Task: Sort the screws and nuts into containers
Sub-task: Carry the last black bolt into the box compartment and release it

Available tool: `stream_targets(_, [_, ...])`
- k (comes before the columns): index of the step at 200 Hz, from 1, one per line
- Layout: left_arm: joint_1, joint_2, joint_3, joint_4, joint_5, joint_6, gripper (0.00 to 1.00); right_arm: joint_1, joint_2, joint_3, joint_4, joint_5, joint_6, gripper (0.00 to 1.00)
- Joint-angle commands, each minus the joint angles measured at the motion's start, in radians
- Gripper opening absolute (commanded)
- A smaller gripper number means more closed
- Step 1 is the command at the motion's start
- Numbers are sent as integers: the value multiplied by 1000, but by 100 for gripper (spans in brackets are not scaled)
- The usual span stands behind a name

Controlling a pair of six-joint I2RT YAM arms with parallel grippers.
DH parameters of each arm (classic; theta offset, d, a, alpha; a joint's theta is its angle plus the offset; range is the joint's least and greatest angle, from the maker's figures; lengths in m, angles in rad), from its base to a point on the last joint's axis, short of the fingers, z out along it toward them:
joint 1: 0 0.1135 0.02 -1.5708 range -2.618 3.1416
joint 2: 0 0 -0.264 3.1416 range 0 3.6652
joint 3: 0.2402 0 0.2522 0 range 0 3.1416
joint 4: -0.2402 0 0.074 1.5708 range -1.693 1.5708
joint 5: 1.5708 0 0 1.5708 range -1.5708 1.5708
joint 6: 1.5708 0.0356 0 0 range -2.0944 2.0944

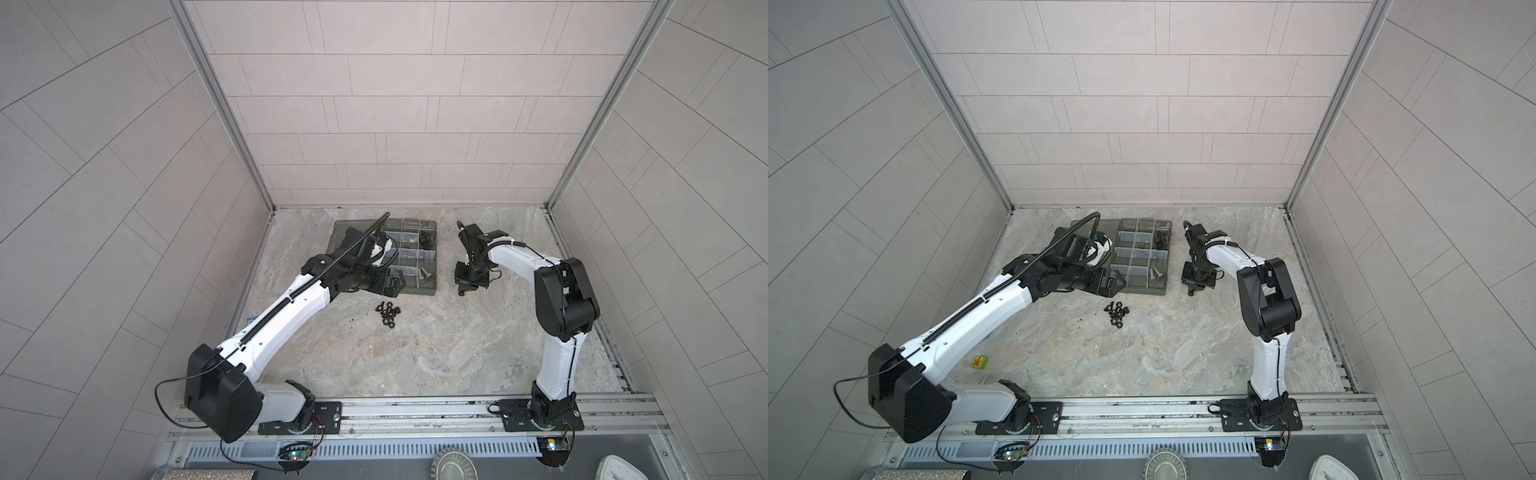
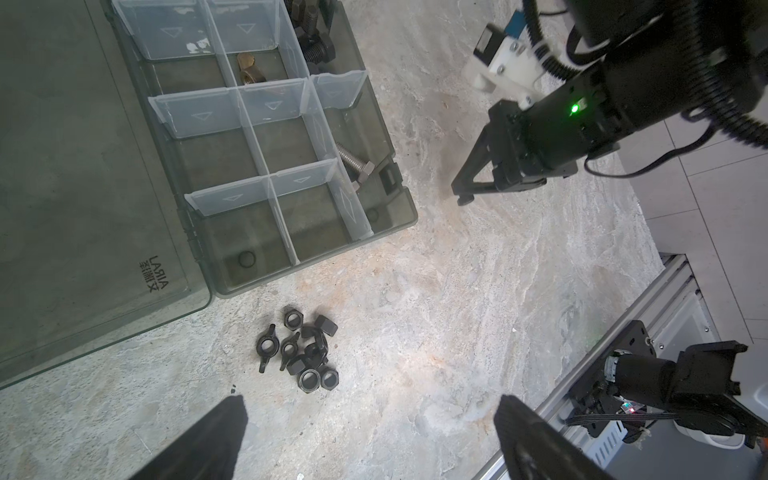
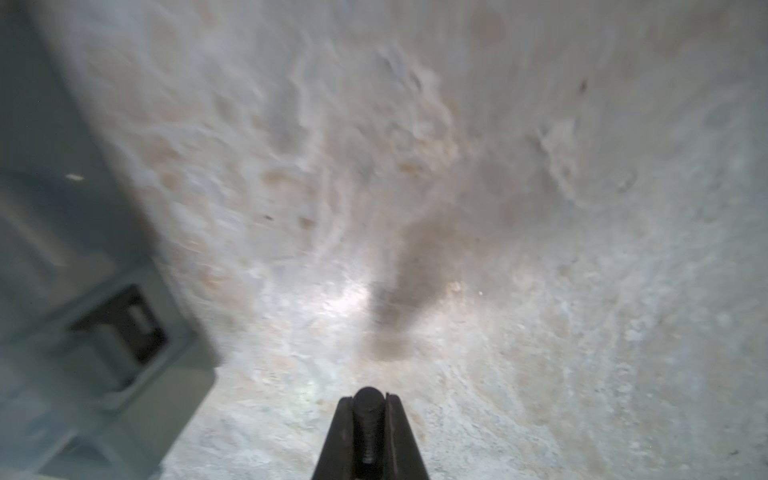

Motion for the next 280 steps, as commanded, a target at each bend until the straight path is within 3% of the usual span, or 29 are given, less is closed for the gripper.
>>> stream_targets(1, [16, 19, 46, -4, -2, 23, 100, 4, 30, 116, -34, -18, 0, 5])
stream_targets(93, [78, 99, 135, -40, 2, 37, 100, -2, 434, 744, -14, -157, 26, 5])
stream_targets(130, [112, 113, 149, -58, 0, 39, 100, -5, 561, 900, 2, -194, 58, 6])
stream_targets(156, [122, 124, 159, -65, -3, 39, 100, -8, 588, 914, 24, -207, 66, 8])
stream_targets(189, [135, 137, 165, -65, 4, 31, 100, -17, 588, 914, 33, -221, 60, 25])
stream_targets(217, [142, 145, 175, -63, 10, 28, 100, -23, 563, 911, 36, -264, 50, 33])
stream_targets(244, [142, 147, 182, -56, 15, 25, 100, -21, 486, 872, 33, -283, 11, 33])
stream_targets(280, [142, 139, 159, -36, 29, 4, 100, -13, 304, 696, 8, -246, -76, 32])
